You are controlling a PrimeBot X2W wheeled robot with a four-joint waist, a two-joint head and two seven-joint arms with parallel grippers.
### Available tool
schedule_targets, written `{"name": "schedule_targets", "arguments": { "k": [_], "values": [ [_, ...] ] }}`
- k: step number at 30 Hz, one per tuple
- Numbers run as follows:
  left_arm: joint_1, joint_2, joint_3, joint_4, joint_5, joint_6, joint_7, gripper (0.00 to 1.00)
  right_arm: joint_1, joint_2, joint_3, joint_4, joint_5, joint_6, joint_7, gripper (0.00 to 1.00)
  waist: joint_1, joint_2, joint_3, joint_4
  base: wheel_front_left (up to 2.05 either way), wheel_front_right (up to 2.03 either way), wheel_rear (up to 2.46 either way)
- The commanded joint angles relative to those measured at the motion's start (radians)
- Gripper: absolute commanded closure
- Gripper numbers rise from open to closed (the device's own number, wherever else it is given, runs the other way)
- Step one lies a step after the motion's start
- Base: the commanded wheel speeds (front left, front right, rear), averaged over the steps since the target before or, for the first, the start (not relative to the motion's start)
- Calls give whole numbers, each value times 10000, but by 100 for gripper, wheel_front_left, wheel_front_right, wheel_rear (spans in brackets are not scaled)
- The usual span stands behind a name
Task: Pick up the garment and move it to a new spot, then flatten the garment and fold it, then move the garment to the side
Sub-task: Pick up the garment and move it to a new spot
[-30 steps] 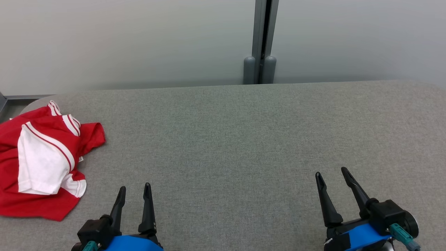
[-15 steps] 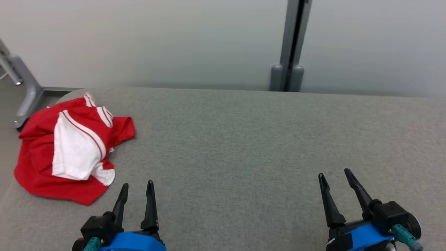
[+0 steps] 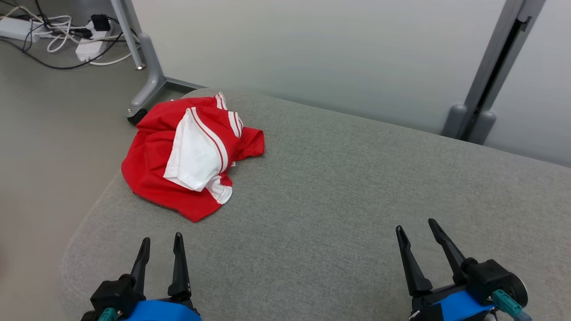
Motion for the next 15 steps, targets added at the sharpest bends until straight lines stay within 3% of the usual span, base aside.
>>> {"name": "schedule_targets", "arguments": {
  "k": [1,9,15],
  "values": [
    [58,0,35,-42,23,-4,-28,0,54,-48,17,26,9,1,-35,0,1,0,170,260,0,0,0],
    [96,1,24,-7,73,-60,-28,0,-91,-49,116,-33,7,1,-35,0,1,0,225,461,0,0,0],
    [-453,250,777,-530,74,173,-28,0,-187,-47,23,-272,-107,1,-35,0,1,0,569,209,0,0,0]
  ]
}}
